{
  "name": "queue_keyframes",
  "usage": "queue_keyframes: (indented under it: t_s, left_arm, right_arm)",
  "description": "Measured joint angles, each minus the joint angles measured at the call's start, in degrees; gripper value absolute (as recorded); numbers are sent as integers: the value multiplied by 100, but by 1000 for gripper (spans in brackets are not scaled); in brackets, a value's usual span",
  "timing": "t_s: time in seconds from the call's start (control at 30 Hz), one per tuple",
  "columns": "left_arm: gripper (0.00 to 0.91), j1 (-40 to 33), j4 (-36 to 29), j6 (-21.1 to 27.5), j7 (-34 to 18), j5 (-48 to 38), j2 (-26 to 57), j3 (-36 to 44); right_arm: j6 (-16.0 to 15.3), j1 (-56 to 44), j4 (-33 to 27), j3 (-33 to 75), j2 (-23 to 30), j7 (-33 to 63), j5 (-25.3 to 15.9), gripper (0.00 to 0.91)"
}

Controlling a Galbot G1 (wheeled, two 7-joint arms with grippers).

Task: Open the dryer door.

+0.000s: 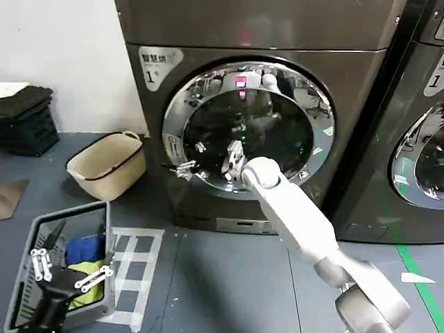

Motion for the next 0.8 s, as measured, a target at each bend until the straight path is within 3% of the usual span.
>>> queue_keyframes:
  t_s: [0.43,0.8]
  left_arm:
    - [907,0,9,15,14,-11,27,2]
    - [907,-12,26,40,25,-29,41,-20]
  right_arm:
    - [-247,-187,1034,-384,-714,-261,765,907]
    - [-378,-371,2027,-557,-1333,-426,1070,907]
